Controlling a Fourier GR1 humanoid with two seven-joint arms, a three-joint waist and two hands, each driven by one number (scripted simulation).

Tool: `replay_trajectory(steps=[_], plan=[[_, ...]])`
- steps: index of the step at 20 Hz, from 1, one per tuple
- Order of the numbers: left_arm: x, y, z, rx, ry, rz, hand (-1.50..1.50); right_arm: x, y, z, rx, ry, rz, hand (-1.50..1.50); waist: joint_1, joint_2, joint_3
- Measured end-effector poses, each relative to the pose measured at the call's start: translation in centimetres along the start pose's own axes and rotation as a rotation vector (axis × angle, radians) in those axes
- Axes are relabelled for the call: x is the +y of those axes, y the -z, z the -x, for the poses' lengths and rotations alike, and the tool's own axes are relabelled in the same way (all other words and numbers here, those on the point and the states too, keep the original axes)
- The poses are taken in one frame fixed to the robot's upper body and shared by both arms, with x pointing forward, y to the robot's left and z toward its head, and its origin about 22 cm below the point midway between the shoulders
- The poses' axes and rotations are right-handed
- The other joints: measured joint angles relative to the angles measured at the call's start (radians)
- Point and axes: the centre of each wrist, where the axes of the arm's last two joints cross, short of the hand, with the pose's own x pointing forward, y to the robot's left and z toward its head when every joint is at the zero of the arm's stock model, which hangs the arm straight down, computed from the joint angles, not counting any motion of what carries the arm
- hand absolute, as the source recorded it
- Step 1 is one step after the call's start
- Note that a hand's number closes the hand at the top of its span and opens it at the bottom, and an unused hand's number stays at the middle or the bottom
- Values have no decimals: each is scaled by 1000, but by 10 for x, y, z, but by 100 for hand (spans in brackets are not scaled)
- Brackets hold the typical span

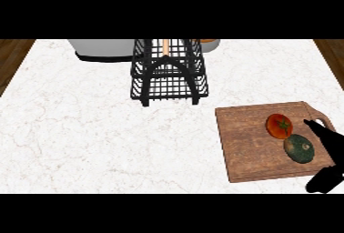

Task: Pick the squash from the cutting board and place it in the tiered basket

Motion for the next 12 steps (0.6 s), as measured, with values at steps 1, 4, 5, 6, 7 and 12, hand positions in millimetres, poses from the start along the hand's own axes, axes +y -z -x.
replay_trajectory(steps=[1,4,5,6,7,12], plan=[[-1,0,0,2,-1,-3,0,0,2,0,3,0,-5,-150,-1,1,1],[0,0,-1,6,-5,3,0,2,5,-1,14,2,-23,-150,-1,1,0],[0,0,-1,4,-5,4,0,3,7,-1,15,4,-29,-150,0,1,1],[0,0,-1,7,-7,4,0,5,7,-2,14,5,-34,-150,-2,0,1],[0,0,-1,8,-5,4,0,7,8,-2,15,4,-39,150,-4,0,1],[-2,0,1,0,-6,-3,0,13,13,-5,3,6,-33,150,-5,-2,1]])
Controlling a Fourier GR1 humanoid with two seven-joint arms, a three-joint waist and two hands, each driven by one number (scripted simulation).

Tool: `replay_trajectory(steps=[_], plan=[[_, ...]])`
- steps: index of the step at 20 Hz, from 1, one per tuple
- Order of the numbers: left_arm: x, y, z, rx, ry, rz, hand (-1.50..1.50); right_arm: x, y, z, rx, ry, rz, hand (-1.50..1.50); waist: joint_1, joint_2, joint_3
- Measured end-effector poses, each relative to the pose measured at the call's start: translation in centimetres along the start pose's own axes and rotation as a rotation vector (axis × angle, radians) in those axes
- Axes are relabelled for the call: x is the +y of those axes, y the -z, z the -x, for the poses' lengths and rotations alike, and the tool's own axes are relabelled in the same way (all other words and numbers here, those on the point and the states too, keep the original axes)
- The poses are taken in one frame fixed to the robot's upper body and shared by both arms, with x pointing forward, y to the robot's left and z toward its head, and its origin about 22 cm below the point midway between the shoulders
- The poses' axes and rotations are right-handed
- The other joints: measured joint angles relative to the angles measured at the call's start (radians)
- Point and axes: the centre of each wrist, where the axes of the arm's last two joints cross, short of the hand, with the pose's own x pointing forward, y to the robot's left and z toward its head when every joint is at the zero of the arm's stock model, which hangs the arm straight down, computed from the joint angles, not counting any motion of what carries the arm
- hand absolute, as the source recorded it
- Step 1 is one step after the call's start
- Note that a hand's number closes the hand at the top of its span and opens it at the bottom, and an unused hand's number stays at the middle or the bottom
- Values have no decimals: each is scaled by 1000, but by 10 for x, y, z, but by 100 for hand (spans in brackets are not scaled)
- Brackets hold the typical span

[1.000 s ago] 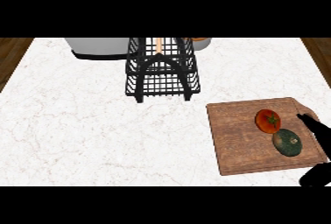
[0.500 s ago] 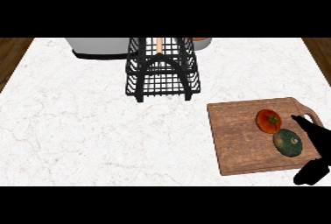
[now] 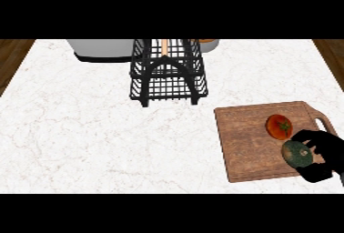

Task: Pick the squash from the cutting board and place it in the tiered basket

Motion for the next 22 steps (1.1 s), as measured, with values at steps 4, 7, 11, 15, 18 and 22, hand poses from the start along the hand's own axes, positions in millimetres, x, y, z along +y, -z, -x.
replay_trajectory(steps=[4,7,11,15,18,22], plan=[[1,0,-1,1,2,8,0,1,4,-2,-34,-6,18,150,2,0,-2],[1,1,-2,2,-1,13,0,1,6,-8,-68,-48,48,150,6,1,-2],[1,1,-2,2,1,17,0,4,8,-13,-109,-101,100,150,6,0,-2],[2,3,-4,-12,14,35,0,3,7,-40,-240,-170,123,150,29,2,-5],[1,5,-6,-19,15,41,0,6,4,-66,-356,-194,123,150,44,5,-4],[0,5,-5,-10,9,39,0,-5,1,-95,-465,-128,150,150,36,2,-2]])
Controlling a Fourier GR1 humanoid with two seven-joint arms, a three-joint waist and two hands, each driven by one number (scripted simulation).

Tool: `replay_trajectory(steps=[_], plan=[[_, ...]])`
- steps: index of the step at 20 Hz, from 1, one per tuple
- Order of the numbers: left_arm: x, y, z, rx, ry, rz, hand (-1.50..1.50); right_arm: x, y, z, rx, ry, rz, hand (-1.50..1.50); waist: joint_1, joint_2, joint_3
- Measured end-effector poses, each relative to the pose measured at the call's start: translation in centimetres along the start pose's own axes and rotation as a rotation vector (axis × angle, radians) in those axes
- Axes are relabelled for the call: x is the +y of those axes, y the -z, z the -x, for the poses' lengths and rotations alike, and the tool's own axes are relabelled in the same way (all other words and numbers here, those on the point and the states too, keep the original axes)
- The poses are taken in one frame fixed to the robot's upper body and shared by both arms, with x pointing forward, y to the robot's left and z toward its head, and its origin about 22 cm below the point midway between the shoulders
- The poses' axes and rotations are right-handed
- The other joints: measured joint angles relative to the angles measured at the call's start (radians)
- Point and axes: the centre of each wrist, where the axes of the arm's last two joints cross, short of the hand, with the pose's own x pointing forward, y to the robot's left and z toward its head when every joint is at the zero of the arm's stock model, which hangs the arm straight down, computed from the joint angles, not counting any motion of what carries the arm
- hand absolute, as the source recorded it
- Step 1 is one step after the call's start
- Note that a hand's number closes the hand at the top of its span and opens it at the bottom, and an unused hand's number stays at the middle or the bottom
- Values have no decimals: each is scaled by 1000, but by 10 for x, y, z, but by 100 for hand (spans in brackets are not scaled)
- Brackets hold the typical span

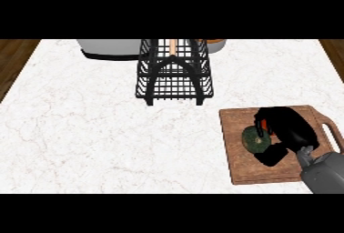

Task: Pick the squash from the cutting board and place it in the tiered basket

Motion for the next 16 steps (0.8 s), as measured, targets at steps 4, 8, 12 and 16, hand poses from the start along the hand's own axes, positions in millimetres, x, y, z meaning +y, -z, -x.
replay_trajectory(steps=[4,8,12,16], plan=[[1,-3,3,16,-4,-18,0,-23,5,-18,-67,145,93,150,-25,-8,1],[1,-7,6,37,-22,-38,0,-62,3,-31,-138,282,219,150,-50,-19,1],[1,-10,8,53,-35,-51,0,-102,-9,-43,-223,309,340,150,-68,-26,0],[2,-9,8,44,-27,-53,0,-135,-20,-53,-272,302,417,150,-68,-26,-1]])
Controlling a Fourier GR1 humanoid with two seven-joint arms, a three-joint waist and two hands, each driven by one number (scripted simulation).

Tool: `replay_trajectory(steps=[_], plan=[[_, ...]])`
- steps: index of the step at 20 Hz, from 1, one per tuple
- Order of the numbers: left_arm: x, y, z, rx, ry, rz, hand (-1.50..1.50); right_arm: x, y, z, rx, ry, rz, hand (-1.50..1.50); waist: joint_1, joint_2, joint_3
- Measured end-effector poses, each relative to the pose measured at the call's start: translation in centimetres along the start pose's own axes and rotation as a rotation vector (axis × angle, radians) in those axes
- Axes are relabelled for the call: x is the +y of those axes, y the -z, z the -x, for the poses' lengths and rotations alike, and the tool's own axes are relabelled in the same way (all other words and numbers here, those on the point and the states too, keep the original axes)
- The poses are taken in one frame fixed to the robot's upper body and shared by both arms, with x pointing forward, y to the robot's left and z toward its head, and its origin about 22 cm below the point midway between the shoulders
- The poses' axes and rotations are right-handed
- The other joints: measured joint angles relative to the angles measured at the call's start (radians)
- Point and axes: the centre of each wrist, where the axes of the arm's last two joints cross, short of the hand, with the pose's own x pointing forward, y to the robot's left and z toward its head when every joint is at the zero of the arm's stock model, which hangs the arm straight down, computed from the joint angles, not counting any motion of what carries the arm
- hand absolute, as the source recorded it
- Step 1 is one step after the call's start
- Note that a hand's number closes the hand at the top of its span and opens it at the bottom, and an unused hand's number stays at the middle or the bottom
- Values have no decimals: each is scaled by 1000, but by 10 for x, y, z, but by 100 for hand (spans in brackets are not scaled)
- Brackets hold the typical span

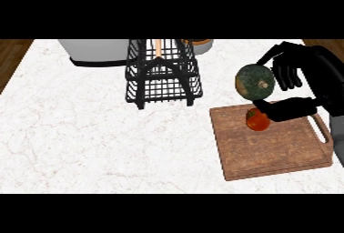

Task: Pick the squash from the cutting board and place it in the tiered basket

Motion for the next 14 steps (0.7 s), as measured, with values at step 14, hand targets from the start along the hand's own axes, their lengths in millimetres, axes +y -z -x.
replay_trajectory(steps=[14], plan=[[-1,4,-7,-13,10,28,0,-42,29,-50,23,28,83,150,39,17,-2]])
